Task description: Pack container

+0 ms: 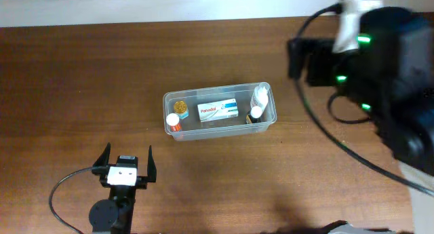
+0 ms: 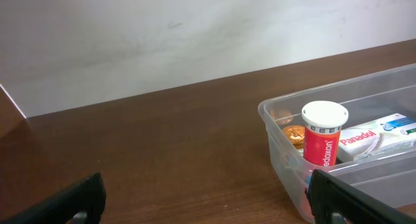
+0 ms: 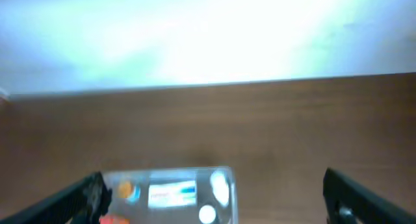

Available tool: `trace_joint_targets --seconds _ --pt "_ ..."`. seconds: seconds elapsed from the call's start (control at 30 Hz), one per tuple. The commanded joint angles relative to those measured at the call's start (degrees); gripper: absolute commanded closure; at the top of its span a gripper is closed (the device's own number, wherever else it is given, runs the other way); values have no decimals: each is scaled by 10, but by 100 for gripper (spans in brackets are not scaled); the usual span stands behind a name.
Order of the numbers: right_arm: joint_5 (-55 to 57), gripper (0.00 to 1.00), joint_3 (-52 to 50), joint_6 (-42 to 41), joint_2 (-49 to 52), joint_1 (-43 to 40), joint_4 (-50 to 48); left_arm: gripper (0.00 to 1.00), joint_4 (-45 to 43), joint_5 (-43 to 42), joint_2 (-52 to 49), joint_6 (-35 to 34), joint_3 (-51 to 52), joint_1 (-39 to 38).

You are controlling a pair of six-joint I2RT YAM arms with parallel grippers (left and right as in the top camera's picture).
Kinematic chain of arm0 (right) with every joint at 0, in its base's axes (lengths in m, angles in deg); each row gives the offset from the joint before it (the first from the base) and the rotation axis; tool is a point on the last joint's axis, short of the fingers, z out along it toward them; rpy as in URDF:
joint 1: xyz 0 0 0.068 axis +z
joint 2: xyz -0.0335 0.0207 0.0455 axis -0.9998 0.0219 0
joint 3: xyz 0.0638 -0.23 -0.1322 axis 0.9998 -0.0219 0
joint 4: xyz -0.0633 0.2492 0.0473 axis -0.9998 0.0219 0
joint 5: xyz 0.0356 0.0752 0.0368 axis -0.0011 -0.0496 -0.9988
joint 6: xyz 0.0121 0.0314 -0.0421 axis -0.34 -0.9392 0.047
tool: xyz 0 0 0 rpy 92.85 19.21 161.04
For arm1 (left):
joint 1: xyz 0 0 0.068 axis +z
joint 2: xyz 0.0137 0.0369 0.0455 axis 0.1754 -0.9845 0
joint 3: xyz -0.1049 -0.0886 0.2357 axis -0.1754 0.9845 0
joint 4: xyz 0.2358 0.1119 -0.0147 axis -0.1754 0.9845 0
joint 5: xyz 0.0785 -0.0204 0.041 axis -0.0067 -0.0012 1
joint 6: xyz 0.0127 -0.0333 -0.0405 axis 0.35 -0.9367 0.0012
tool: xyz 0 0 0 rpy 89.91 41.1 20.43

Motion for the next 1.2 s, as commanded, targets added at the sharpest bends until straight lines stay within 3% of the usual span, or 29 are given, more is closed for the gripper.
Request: trace_joint_targets --seconds 0.0,0.27,0.4,0.43,0.7,0.9,1.17 --pt "18 2 -105 12 -74 -57 -129 1 -1 2 6 9 6 4" --pt "15 2 -426 21 -249 -145 -435 1 -1 2 6 9 6 4" --pt "-10 2 -589 85 -343 -156 -548 1 -1 2 6 9 6 4" --pt "-16 2 -678 101 -395 -157 -600 1 -1 2 6 9 6 4" --pt "-33 2 -980 100 -562 -157 -786 1 -1 2 6 9 6 4" --pt "-58 2 -1118 100 -662 -175 -823 1 -1 2 6 9 6 4" --pt "-65 2 -1202 100 -755 -191 -824 1 -1 2 6 9 6 4"
